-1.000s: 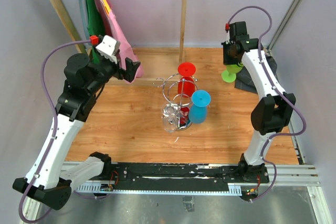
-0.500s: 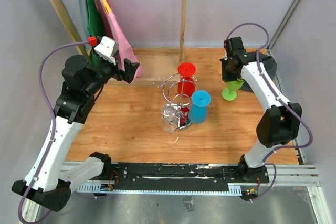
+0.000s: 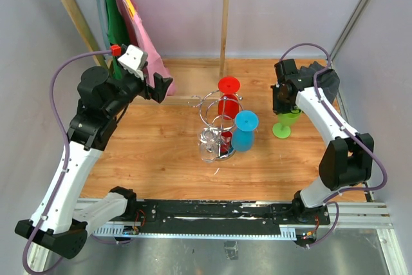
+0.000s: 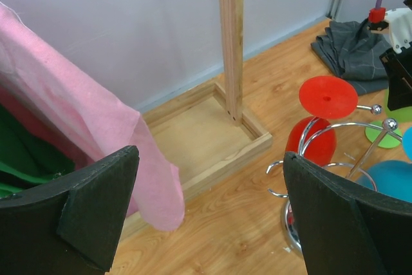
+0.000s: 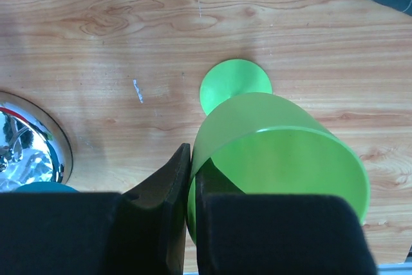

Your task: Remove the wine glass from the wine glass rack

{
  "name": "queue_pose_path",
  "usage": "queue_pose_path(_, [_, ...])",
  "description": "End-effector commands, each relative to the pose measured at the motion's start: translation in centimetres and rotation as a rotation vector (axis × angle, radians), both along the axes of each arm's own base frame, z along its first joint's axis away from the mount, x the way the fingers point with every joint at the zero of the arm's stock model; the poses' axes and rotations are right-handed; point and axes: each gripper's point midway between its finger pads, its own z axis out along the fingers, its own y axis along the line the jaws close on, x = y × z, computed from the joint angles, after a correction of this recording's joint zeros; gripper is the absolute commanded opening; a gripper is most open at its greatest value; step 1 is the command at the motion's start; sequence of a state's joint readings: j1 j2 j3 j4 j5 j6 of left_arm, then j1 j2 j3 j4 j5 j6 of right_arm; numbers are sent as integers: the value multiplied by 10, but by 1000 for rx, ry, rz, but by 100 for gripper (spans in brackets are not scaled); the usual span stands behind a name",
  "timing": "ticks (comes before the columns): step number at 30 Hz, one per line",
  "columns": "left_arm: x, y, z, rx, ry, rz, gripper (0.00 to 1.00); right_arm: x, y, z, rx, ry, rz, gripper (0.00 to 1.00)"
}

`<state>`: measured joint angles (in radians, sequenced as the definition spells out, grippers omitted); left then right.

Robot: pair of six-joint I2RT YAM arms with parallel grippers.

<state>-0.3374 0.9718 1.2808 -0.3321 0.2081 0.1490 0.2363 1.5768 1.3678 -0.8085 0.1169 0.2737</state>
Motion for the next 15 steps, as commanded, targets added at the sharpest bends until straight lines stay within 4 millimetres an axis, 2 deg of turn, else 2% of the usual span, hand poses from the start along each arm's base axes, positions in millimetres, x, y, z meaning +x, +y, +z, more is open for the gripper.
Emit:
queue_pose_path(1, [-1, -5, 3, 2, -10, -27, 99, 5, 2, 5, -7, -20, -21, 11])
queue_pose_path(8, [-2, -6, -5, 9, 7, -34, 99, 5, 5, 33, 11, -57, -15, 42])
queue_pose_path(12, [-2, -7, -6, 8, 11, -37, 99, -3, 7, 63, 45, -106, -8, 58])
queue_pose_path(15, [0, -8, -8, 0, 24, -37, 99, -12, 10, 90, 78, -157, -1, 64])
